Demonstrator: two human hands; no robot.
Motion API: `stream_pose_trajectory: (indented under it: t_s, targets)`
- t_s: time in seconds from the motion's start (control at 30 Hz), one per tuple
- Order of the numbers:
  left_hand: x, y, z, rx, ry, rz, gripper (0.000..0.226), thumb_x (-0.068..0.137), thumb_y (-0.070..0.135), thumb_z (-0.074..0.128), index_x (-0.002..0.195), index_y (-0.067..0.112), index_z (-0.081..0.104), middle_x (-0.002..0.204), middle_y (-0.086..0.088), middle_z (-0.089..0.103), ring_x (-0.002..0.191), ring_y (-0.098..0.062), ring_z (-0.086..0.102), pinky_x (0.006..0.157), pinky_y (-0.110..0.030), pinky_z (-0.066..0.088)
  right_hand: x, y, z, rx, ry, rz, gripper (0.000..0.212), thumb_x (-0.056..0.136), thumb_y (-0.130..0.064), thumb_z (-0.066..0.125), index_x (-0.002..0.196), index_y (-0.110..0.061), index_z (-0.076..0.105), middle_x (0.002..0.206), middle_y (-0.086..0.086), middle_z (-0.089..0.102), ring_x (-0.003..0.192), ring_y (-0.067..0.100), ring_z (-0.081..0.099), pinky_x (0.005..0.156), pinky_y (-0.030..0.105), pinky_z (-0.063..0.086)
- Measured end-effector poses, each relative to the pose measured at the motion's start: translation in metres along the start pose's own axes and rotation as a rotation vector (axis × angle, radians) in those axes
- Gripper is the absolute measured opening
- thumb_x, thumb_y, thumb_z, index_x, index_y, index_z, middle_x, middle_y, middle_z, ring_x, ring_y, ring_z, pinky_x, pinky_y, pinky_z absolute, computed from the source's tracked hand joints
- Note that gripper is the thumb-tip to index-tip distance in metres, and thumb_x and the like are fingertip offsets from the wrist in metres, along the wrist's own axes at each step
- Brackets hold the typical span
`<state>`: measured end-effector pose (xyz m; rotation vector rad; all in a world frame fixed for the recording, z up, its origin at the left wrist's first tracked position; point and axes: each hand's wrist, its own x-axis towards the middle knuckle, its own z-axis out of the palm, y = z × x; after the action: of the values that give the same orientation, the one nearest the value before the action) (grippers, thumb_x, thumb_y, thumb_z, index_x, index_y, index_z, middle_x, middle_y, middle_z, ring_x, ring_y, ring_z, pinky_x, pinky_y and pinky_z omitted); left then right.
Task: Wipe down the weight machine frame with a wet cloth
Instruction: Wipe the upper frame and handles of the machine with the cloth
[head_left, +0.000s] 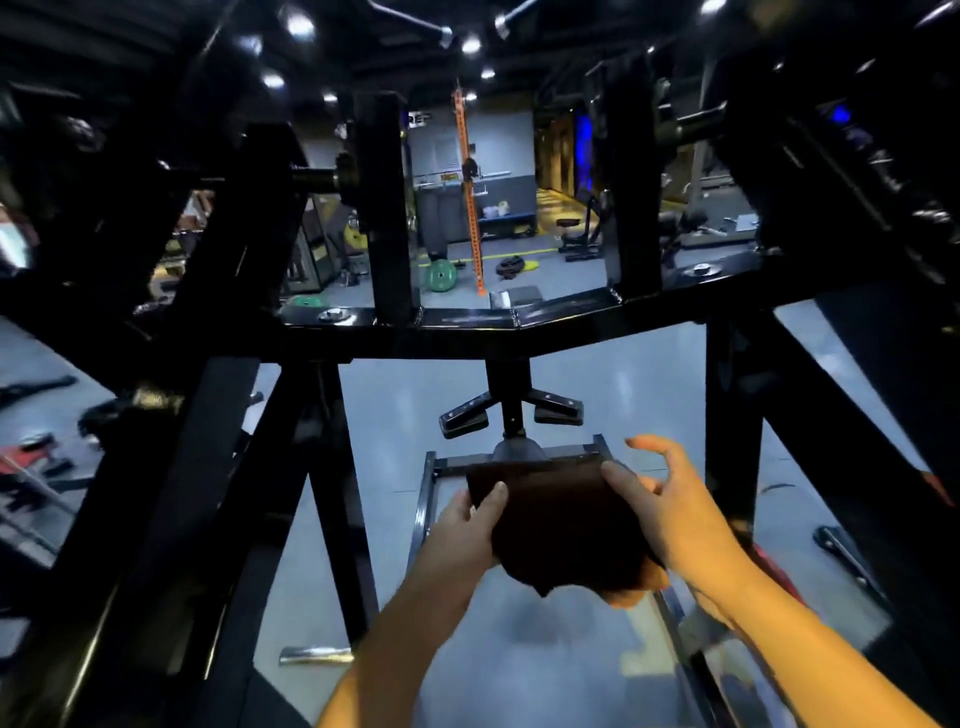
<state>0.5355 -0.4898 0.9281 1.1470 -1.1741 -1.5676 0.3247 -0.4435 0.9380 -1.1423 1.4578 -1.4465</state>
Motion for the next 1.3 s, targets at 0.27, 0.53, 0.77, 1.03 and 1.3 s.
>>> stream_pose_trajectory:
  t_s: [0.27,0.53,0.77,1.03,1.3]
  targets:
    - [0.012,0.02,-0.004,0.295,0.187,0.302,0.015,0.102,0.043,0.059,0.112,0.035,0.067,0.101,0.004,0.075,0.098,-0.018,0.073,0.087,-0.047,0.062,0.009,-0.012,0.005,-0.266,-0.127,-0.125,0.034,0.105,-0.005,0.051,0.105,-0.03,0.074,0.096,-0.011,0.07,0.084,0.003,0.069,0.064,0.019,0.054]
    - [0.029,0.032,-0.021,-0.024,0.024,0.062,0.052,0.091,0.022,0.078,0.132,0.037,0.051,0.119,-0.02,0.067,0.105,-0.036,0.071,0.084,-0.05,0.062,0.029,-0.012,0.016,-0.384,-0.166,-0.19,0.041,0.098,-0.025,0.069,0.132,-0.043,0.057,0.119,-0.02,0.061,0.108,0.004,0.064,0.088,0.022,0.056]
    - [0.028,0.042,-0.027,0.458,0.006,0.407,0.021,0.102,0.007,0.058,0.108,0.025,0.068,0.092,-0.003,0.069,0.066,-0.005,0.063,0.059,-0.013,0.047,0.038,-0.024,0.017,-0.687,-0.224,-0.3,0.053,0.094,-0.012,0.07,0.141,-0.031,0.054,0.125,-0.006,0.059,0.11,0.01,0.057,0.087,0.011,0.042]
    - [0.028,0.048,-0.028,0.612,-0.166,0.325,0.053,0.094,0.004,0.067,0.138,0.025,0.046,0.114,-0.002,0.06,0.084,-0.007,0.064,0.064,-0.011,0.049,0.042,-0.031,0.021,-0.497,-0.058,-0.346,0.04,0.099,-0.014,0.067,0.131,-0.034,0.054,0.102,-0.019,0.06,0.084,-0.001,0.06,0.069,0.007,0.045]
    - [0.043,0.057,-0.045,0.698,-0.022,0.412,0.022,0.097,0.026,0.07,0.116,0.014,0.066,0.115,0.004,0.055,0.111,-0.014,0.056,0.083,-0.002,0.043,0.054,-0.043,0.012,-0.656,-0.141,-0.407,0.008,0.1,-0.034,0.063,0.107,-0.033,0.067,0.112,-0.002,0.052,0.108,0.008,0.049,0.09,0.016,0.04]
